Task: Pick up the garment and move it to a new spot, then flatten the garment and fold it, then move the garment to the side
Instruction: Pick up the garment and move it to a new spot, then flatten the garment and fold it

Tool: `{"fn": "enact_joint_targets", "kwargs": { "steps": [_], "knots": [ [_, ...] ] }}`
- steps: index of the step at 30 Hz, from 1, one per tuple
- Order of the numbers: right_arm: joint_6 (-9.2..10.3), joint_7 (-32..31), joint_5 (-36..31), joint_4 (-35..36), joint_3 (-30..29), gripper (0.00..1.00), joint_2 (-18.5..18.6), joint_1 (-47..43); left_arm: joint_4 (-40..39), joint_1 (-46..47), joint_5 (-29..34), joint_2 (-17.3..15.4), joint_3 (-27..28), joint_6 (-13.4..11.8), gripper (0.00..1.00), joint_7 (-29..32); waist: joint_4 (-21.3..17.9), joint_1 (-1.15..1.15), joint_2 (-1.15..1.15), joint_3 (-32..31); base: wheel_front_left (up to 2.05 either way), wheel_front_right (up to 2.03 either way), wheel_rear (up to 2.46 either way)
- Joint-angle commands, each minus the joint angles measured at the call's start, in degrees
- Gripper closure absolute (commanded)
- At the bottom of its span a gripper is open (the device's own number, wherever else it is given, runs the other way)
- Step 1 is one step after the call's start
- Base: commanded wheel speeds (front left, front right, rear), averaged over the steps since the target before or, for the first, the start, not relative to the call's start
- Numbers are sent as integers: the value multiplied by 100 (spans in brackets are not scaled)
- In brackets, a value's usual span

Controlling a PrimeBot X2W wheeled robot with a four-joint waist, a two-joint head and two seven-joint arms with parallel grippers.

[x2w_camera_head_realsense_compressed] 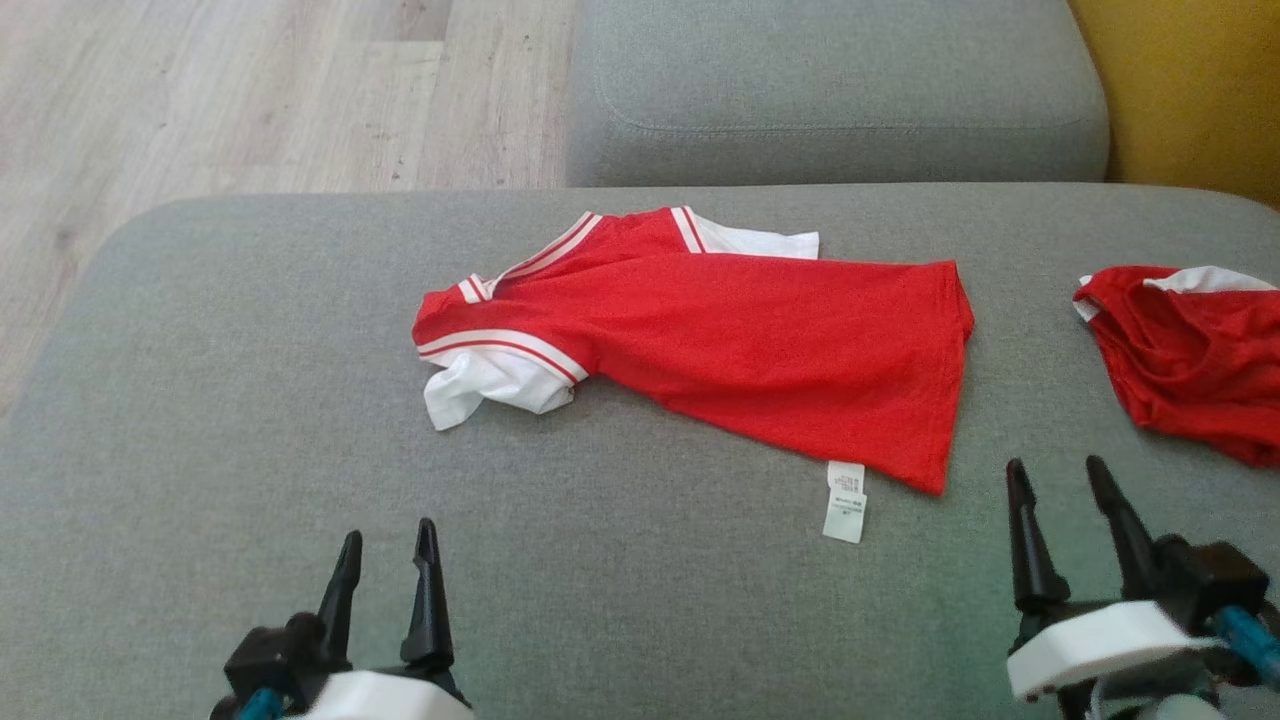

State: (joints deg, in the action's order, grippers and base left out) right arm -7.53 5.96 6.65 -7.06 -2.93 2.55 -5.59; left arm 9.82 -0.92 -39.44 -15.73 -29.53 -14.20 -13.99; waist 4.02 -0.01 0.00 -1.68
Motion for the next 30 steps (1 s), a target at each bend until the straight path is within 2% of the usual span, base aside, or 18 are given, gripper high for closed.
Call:
{"fn": "enact_joint_targets", "kwargs": {
  "steps": [1, 13, 25, 30],
  "knots": [
    [4, 4, 50, 235, 188, 0, 32, 75, -266, 147, 53, -77, 196, -79, 0, -77, 19, 1, 0, -16, 0, 0, 0],
    [4, -8, 126, 225, 393, 0, 32, -24, -598, -21, 66, -146, 180, -261, 0, 10, 30, 1, 0, -34, 0, 0, 0],
    [4, -5, 139, 229, 375, 0, 32, 10, -607, 48, 89, -190, 139, -293, 0, 71, 10, 1, 0, 55, 0, 0, 0],
    [4, -9, 97, 302, 379, 0, 32, 77, -513, 431, 141, -274, 140, -218, 0, 196, -10, 1, 0, 238, 0, 0, 0]
  ]
}}
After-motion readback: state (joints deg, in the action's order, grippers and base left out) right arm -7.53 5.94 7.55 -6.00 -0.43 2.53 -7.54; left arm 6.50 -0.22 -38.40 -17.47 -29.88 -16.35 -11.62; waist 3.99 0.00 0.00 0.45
